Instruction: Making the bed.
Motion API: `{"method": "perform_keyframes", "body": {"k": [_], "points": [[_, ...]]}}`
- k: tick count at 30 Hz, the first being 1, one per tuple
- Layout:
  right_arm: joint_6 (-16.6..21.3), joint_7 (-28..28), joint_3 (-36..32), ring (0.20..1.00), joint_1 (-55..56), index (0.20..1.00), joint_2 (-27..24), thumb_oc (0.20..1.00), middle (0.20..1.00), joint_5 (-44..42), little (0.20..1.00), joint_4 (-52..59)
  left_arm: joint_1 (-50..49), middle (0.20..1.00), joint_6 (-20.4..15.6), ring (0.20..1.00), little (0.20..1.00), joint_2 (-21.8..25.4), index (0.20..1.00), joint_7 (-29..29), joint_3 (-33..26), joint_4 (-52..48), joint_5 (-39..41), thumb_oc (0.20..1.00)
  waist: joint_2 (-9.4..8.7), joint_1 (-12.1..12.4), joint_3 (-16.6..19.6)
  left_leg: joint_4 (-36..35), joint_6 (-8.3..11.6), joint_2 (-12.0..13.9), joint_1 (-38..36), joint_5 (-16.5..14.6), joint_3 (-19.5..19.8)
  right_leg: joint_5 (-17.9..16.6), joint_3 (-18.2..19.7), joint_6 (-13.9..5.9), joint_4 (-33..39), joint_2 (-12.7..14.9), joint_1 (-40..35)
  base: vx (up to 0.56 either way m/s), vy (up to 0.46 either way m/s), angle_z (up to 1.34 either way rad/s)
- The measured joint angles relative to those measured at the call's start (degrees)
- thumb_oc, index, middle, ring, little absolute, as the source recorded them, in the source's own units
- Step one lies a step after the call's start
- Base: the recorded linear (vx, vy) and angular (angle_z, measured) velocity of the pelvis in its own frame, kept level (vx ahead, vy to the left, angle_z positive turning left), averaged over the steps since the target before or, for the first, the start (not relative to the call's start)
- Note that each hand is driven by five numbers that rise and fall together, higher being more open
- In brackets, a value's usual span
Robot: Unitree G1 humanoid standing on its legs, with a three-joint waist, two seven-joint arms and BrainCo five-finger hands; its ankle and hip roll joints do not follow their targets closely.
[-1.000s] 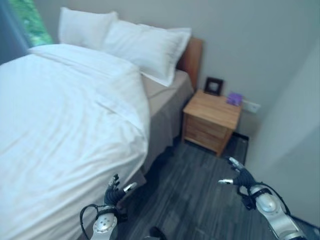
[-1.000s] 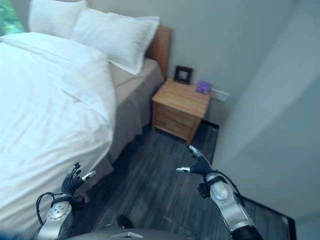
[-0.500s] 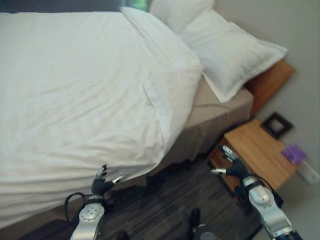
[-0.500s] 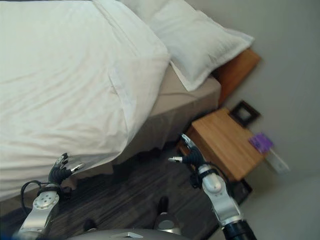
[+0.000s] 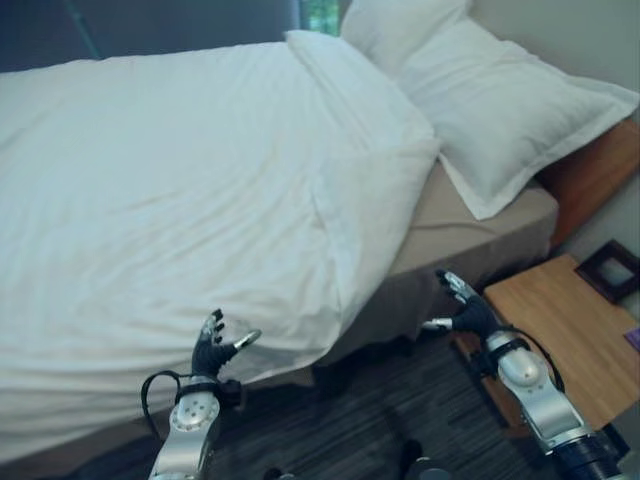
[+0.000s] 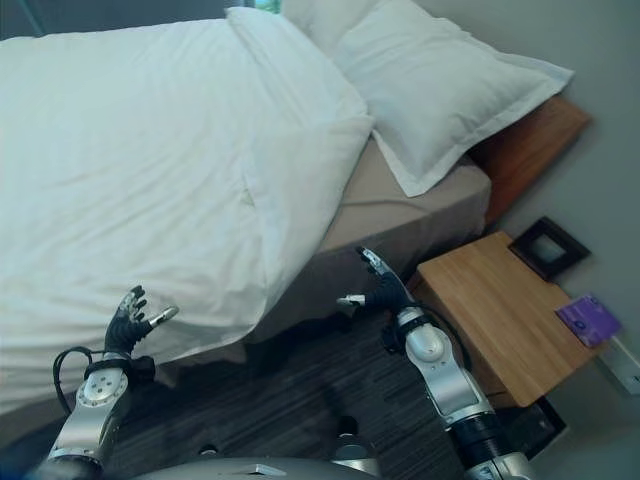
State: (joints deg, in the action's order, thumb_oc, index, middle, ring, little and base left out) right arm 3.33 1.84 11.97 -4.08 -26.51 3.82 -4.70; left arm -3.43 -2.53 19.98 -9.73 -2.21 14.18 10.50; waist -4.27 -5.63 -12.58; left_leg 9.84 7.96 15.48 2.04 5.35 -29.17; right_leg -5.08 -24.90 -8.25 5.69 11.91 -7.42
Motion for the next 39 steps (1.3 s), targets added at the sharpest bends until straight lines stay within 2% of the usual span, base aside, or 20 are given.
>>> {"method": "perform_keyframes", "body": {"k": [2,4,5,7,8,9,12,15,16,17,20,22,23,25,27,32,34,35,36,39], "points": [[-0.01,-0.02,-1.31,1.000,-0.58,1.000,-0.87,1.000,1.000,0.03,1.000,-0.13,-1.61,1.000,-0.14,1.000,1.000,-1.16,1.000,0.92,0.96,-0.98,0.62,1.000,3.03,0.78,-0.63,-4.47,-0.06,-0.10,-2.14,-0.98,-5.01,0.13,-0.04,0.34,0.14,-0.61,0.18,0.07,0.209,0.18],[-0.14,-0.05,-2.22,1.000,0.82,1.000,-0.96,1.000,1.000,0.07,1.000,-0.19,-2.47,1.000,-0.13,1.000,1.000,-1.22,1.000,1.55,1.61,-1.31,0.58,1.000,3.52,0.38,-0.47,-9.45,-1.87,-2.35,-3.95,-0.57,-4.73,0.09,-0.42,0.18,0.27,-0.10,0.26,0.06,0.179,0.10],[-0.16,0.04,-2.28,1.000,1.25,1.000,-1.07,1.000,1.000,0.22,1.000,-0.21,-2.98,1.000,-0.13,1.000,1.000,-1.18,1.000,1.67,1.58,-1.54,0.51,1.000,3.30,0.50,-0.49,-11.28,-1.83,-4.34,-4.64,-0.45,-3.34,-0.07,-0.24,-0.13,0.00,0.77,0.24,0.11,0.202,0.01],[-0.17,0.02,-2.68,1.000,1.52,1.000,-1.37,1.000,1.000,0.99,1.000,-0.17,-2.57,1.000,-0.10,1.000,1.000,-1.01,1.000,2.39,1.61,-1.35,0.34,1.000,2.38,-0.83,-1.18,-12.85,-4.14,-7.55,-5.02,-1.01,-1.81,-0.21,0.18,-2.35,-6.10,4.26,2.03,0.10,0.126,0.12],[-0.37,0.00,-2.40,1.000,0.90,1.000,-2.58,1.000,1.000,1.85,1.000,0.23,-1.15,1.000,0.08,1.000,1.000,-0.97,1.000,2.61,2.02,-0.94,-0.05,1.000,2.51,-2.06,-3.17,-12.05,-5.95,-7.39,-5.18,-3.70,-1.29,2.50,0.19,-4.08,-17.38,7.34,5.87,0.06,-0.012,0.40],[-0.37,0.00,-2.41,1.000,1.51,1.000,-2.96,1.000,1.000,2.53,1.000,0.73,-0.86,1.000,0.07,1.000,1.000,-0.75,1.000,3.02,2.56,-1.31,-0.20,1.000,2.17,-2.35,-3.17,-13.02,-6.35,-7.61,-5.84,-3.43,-1.40,2.15,0.05,-3.88,-25.25,9.74,9.49,0.12,-0.043,0.37],[-0.16,-0.28,-2.44,1.000,0.67,1.000,-3.06,1.000,1.000,4.44,1.000,2.69,-0.88,1.000,-0.02,1.000,1.000,2.99,1.000,3.19,2.02,-1.82,-0.45,1.000,-0.47,-1.56,-3.44,-14.44,-8.65,-8.11,-7.84,-2.07,-0.44,0.92,1.64,-5.09,-33.42,12.85,13.28,0.17,-0.069,0.19],[0.31,-1.56,-2.50,1.000,-2.51,1.000,-3.71,1.000,1.000,6.35,1.000,4.00,-0.87,1.000,-0.02,1.000,1.000,4.88,1.000,2.75,-0.04,-1.88,-0.43,1.000,-1.42,-1.23,-2.89,-14.72,-8.72,-7.67,-7.08,-2.02,1.56,0.78,0.94,-5.40,-19.04,11.96,11.49,0.28,-0.173,0.36],[0.39,-2.06,-2.30,1.000,-5.71,1.000,-5.49,1.000,1.000,7.49,1.000,2.99,0.26,1.000,-0.02,1.000,1.000,6.80,1.000,2.54,-0.54,-1.67,-0.41,1.000,-1.66,-1.44,-2.64,-14.59,-8.23,-7.60,-6.46,-1.79,3.53,-0.39,-0.10,-5.66,-7.72,11.23,8.73,0.36,-0.252,0.60],[0.49,-2.70,-2.35,1.000,-7.43,1.000,-6.61,1.000,1.000,7.49,1.000,1.80,1.95,1.000,-0.04,1.000,1.000,7.76,1.000,2.13,-0.65,-1.01,-0.41,1.000,-1.91,-1.42,-2.41,-14.56,-8.23,-7.62,-6.06,-1.78,4.71,-1.05,-0.51,-6.53,-3.10,10.87,7.48,0.25,-0.179,0.72],[-0.05,-4.25,-1.24,1.000,-14.08,1.000,-9.02,1.000,1.000,7.87,1.000,-3.84,6.21,1.000,-0.11,1.000,1.000,10.95,1.000,0.81,-1.85,1.42,-0.38,1.000,-2.90,-1.36,-1.91,-14.75,-7.44,-6.59,-6.14,-1.29,6.40,-4.20,-0.42,-5.96,0.49,10.93,6.10,0.21,-0.132,0.51],[-0.57,-6.68,-0.68,1.000,-16.94,1.000,-9.76,1.000,1.000,9.86,1.000,-7.47,7.68,1.000,-1.61,1.000,1.000,16.08,1.000,-0.35,-3.12,0.82,-0.25,1.000,-6.70,-0.55,0.45,-15.48,-4.14,-6.19,-6.04,0.30,6.47,-2.06,0.10,-7.32,0.14,9.94,4.16,0.27,-0.197,0.54],[-0.62,-7.28,-0.01,1.000,-18.82,1.000,-10.04,1.000,1.000,10.11,1.000,-10.34,8.30,1.000,-2.23,1.000,1.000,16.07,1.000,-0.99,-3.86,1.57,-0.09,1.000,-7.17,-0.40,0.41,-15.35,-2.67,-5.53,-6.34,0.68,6.87,-6.48,0.43,-5.53,-0.51,9.91,4.16,0.21,-0.180,0.33],[-3.45,-9.35,0.17,1.000,-23.98,1.000,-10.90,1.000,1.000,12.63,1.000,-17.85,7.23,1.000,-2.52,1.000,1.000,12.76,1.000,-1.53,-3.72,1.56,0.46,1.000,-3.84,-0.07,0.48,-11.53,-1.05,-1.99,-6.18,-0.16,6.05,-3.93,-1.11,-3.82,-3.35,7.10,4.61,0.25,-0.162,0.14],[-4.36,-10.73,0.52,1.000,-25.49,1.000,-11.95,1.000,1.000,13.98,1.000,-18.85,6.96,1.000,-2.63,1.000,1.000,11.53,1.000,-1.60,-3.81,1.56,0.58,1.000,-2.22,-0.54,0.59,-12.47,0.13,-1.69,-6.74,-0.92,5.61,-3.37,-1.62,-2.89,-4.75,6.22,4.80,0.18,-0.106,0.06],[-5.24,-11.54,7.92,1.000,-35.78,1.000,-13.64,1.000,1.000,15.70,1.000,-24.05,7.51,1.000,-4.59,1.000,1.000,11.00,1.000,-3.41,-5.85,3.74,3.20,1.000,-2.69,1.06,0.48,-13.53,0.30,-2.94,-8.44,-0.68,6.54,-3.32,-1.36,-2.88,-6.17,7.15,4.01,0.18,-0.110,0.07],[-4.98,-11.44,11.50,1.000,-41.78,1.000,-13.64,1.000,1.000,16.36,1.000,-26.76,7.29,1.000,-4.91,1.000,1.000,10.93,1.000,-3.83,-7.29,6.84,5.26,1.000,-1.26,1.74,-0.03,-14.06,0.01,-2.96,-8.34,-0.74,8.49,-1.38,-1.19,-5.14,-12.48,9.69,5.91,0.13,-0.079,0.38],[-4.79,-11.37,12.96,1.000,-43.29,1.000,-13.63,1.000,1.000,16.43,1.000,-27.66,7.08,1.000,-4.99,1.000,1.000,11.07,1.000,-3.92,-7.73,7.82,5.64,1.000,-1.02,2.26,0.10,-14.10,-0.64,-3.00,-8.14,-1.17,8.94,-0.07,-1.11,-6.35,-11.15,9.24,6.12,0.14,-0.099,0.38],[-4.28,-11.07,15.85,1.000,-47.36,1.000,-13.66,1.000,1.000,16.47,1.000,-29.13,6.65,1.000,-5.09,1.000,1.000,12.86,1.000,-4.20,-9.22,10.55,7.37,1.000,-1.92,3.39,0.71,-14.20,-0.67,-3.81,-5.84,-1.27,9.73,-2.73,-0.02,-4.97,-3.23,8.18,5.43,0.07,-0.056,0.25],[-4.08,-11.01,16.60,1.000,-52.24,1.000,-14.28,1.000,1.000,16.52,1.000,-30.19,4.57,1.000,-4.67,1.000,1.000,12.91,1.000,-4.87,-10.09,13.14,7.74,1.000,-0.47,4.02,0.50,-15.02,-0.49,-3.14,-3.17,0.28,10.92,-4.94,-1.60,-3.95,-0.71,6.00,5.84,0.03,-0.020,0.27]]}}
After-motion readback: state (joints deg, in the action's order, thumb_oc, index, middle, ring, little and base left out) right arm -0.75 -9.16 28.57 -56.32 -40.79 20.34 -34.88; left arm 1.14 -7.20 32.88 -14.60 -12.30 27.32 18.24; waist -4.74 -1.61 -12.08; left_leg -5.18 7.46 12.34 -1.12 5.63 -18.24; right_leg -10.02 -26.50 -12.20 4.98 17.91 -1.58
